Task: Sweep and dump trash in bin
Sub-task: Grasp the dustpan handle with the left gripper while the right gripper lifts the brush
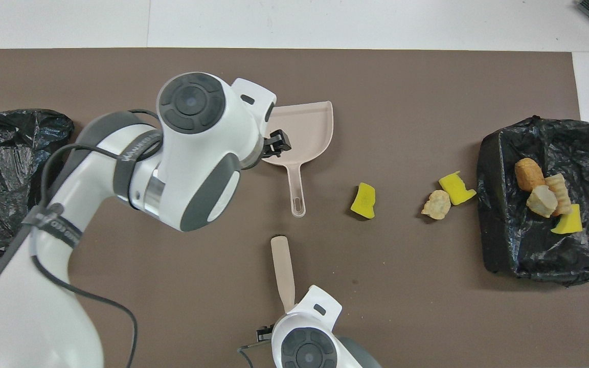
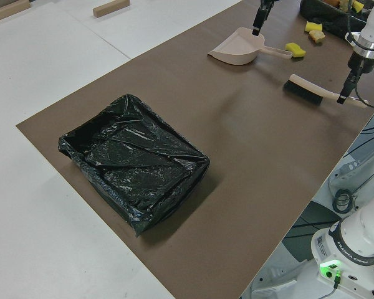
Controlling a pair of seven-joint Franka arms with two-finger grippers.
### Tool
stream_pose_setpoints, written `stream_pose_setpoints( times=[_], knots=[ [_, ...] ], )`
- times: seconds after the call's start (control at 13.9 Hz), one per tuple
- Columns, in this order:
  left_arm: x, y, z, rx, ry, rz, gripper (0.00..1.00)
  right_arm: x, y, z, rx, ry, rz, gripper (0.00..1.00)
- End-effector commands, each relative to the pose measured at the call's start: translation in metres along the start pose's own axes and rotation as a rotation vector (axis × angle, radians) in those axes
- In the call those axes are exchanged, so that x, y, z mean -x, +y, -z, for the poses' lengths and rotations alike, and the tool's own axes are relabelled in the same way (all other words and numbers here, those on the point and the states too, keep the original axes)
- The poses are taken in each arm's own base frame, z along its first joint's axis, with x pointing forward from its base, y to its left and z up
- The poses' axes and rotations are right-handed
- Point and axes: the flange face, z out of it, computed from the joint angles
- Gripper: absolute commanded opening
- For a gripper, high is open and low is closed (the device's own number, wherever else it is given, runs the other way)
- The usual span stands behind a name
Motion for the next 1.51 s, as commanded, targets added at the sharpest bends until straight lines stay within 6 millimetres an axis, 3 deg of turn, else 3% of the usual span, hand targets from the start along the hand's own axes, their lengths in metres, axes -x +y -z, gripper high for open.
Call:
stream_pose_setpoints(
  times=[0.0, 0.07, 0.22, 0.29, 0.65, 0.72, 0.79, 0.87, 0.94, 1.01, 1.08, 1.15, 1.44],
  knots=[
    [0.001, 0.018, -0.02, 0.01, -0.004, 0.003, 1.0, 0.002, 0.003, -0.003, 0.003, 0.012, -0.018, 0.54],
    [0.004, 0.023, -0.032, 0.003, -0.01, -0.007, 1.0, 0.003, 0.004, -0.003, 0.005, 0.01, -0.018, 0.45],
    [0.031, 0.045, -0.062, -0.026, -0.034, -0.056, 1.0, 0.003, 0.004, -0.004, 0.01, 0.004, -0.017, 0.19],
    [0.035, 0.043, -0.074, -0.041, -0.044, -0.061, 1.0, 0.003, 0.004, -0.003, 0.012, 0.0, -0.016, 0.04],
    [0.043, 0.042, -0.09, -0.044, -0.047, -0.073, 1.0, 0.003, 0.011, 0.02, 0.041, -0.05, -0.056, 0.0],
    [0.042, 0.041, -0.09, -0.041, -0.044, -0.073, 0.91, 0.004, 0.014, 0.026, 0.044, -0.054, -0.094, 0.0],
    [0.043, 0.04, -0.091, -0.045, -0.049, -0.072, 0.76, 0.001, 0.022, 0.033, 0.046, -0.058, -0.128, 0.0],
    [0.046, 0.04, -0.094, -0.051, -0.056, -0.073, 0.71, -0.002, 0.032, 0.04, 0.053, -0.072, -0.151, 0.0],
    [0.046, 0.04, -0.094, -0.048, -0.06, -0.068, 0.57, -0.005, 0.044, 0.048, 0.057, -0.083, -0.175, 0.0],
    [0.048, 0.04, -0.095, -0.048, -0.068, -0.063, 0.15, -0.01, 0.057, 0.057, 0.061, -0.087, -0.201, 0.0],
    [0.05, 0.039, -0.098, -0.054, -0.075, -0.062, 0.0, -0.014, 0.07, 0.064, 0.075, -0.083, -0.217, 0.0],
    [0.052, 0.038, -0.101, -0.057, -0.076, -0.066, 0.0, -0.019, 0.082, 0.068, 0.092, -0.08, -0.233, 0.0],
    [0.05, 0.033, -0.084, -0.085, -0.08, -0.09, 0.0, -0.05, 0.132, 0.09, 0.132, -0.068, -0.306, 0.0]
  ],
)
